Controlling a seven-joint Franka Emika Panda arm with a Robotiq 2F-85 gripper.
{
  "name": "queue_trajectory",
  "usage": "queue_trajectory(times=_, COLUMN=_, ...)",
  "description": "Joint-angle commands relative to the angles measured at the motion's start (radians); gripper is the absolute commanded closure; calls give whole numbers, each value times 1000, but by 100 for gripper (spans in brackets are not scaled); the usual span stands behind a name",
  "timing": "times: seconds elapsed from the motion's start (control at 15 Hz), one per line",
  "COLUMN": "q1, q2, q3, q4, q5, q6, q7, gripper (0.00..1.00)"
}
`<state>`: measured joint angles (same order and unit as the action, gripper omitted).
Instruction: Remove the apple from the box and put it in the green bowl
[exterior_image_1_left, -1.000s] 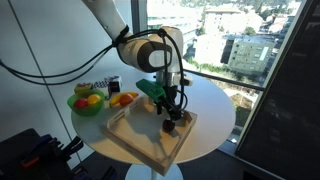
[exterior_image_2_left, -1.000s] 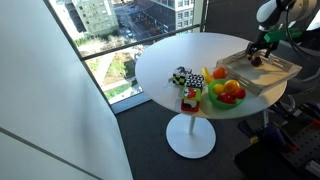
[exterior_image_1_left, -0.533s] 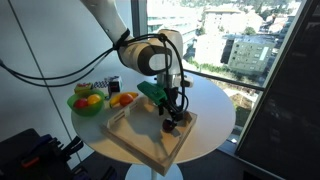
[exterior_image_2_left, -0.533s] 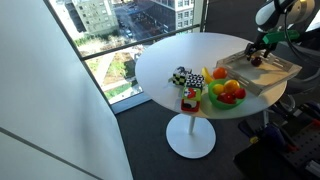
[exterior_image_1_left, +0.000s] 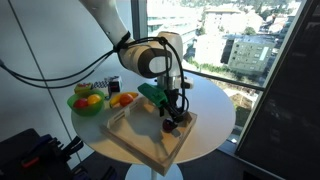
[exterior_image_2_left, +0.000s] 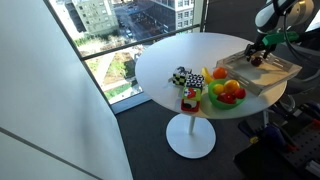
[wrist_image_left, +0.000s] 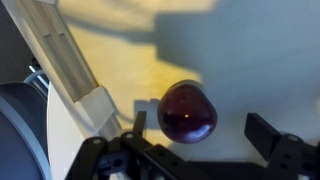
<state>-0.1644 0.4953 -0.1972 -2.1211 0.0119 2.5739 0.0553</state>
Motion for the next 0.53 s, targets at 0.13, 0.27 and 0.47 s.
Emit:
queue_trajectory(times=0.13, q1=-20, q2=8, q3=9, q4=17, q5=1, q6=6, q7=-17, gripper=34)
queue_trajectory(times=0.27, q1=-19, q2=5, q3=8, q4=19, q5=1, q6=-2, q7=-12, gripper=51)
queue_trajectory(times=0.47, q1=-7, q2=-6, q3=-2, q4=17, q5=-7, q6=-16, q7=11, gripper=66)
